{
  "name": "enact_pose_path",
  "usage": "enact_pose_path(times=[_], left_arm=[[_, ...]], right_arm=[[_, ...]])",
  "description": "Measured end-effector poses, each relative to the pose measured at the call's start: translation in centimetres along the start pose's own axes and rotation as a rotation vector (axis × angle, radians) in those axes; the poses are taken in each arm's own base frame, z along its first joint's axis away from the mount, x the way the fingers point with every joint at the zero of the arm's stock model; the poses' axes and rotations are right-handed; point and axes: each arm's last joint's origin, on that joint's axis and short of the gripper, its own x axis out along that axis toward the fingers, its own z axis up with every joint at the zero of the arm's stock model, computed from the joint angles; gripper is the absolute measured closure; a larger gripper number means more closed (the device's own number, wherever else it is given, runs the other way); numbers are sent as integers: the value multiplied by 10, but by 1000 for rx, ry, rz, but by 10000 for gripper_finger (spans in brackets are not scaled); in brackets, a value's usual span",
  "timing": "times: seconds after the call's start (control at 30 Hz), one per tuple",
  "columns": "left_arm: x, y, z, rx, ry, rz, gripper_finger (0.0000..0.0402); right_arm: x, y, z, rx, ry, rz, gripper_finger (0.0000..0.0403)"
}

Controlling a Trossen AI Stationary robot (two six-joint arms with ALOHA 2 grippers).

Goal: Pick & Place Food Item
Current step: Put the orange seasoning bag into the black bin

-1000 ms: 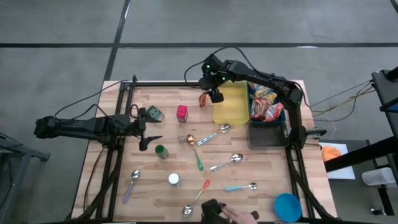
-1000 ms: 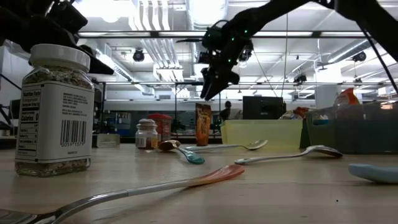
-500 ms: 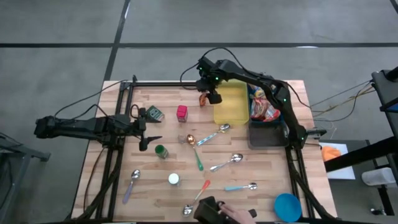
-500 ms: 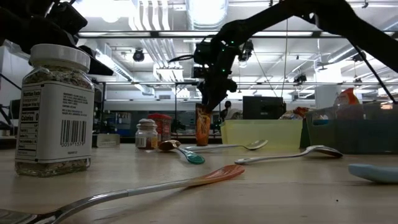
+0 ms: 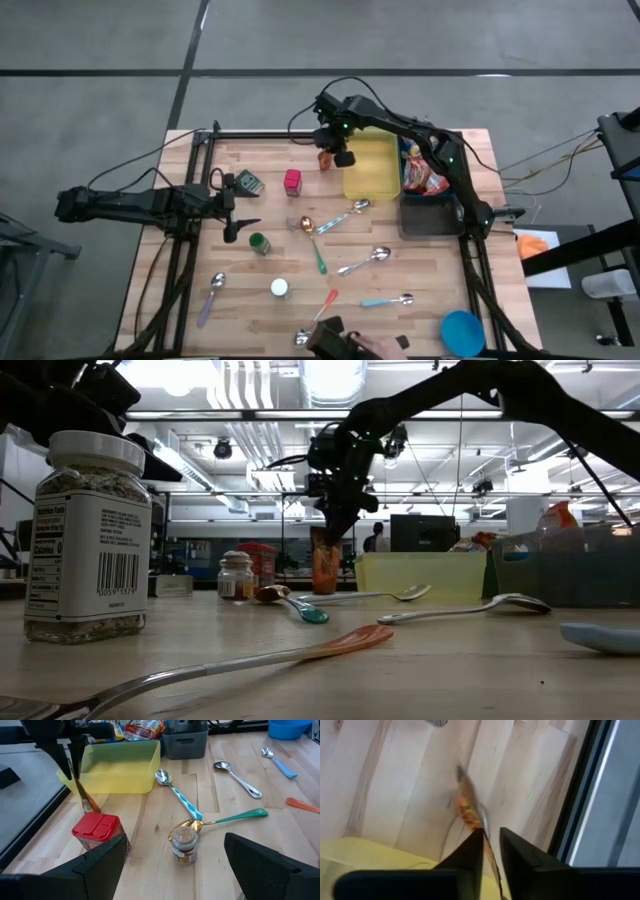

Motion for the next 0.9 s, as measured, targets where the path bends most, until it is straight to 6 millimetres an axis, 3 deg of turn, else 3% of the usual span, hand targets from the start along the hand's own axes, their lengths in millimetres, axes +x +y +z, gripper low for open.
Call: enact_pose_path(times=[0.13,0.37,0.7,0.9], left_arm=[[0,0,0,0,0,0,62],[0,0,0,0,1,0,62],[0,0,0,0,2,0,62],[0,0,-1,1,7,-1,62]], right_arm=[[-3,3,0,9,9,16,389],[-7,3,0,71,3,9,391],[-44,17,11,109,-44,-4,395],[-48,19,13,114,-57,-11,396]])
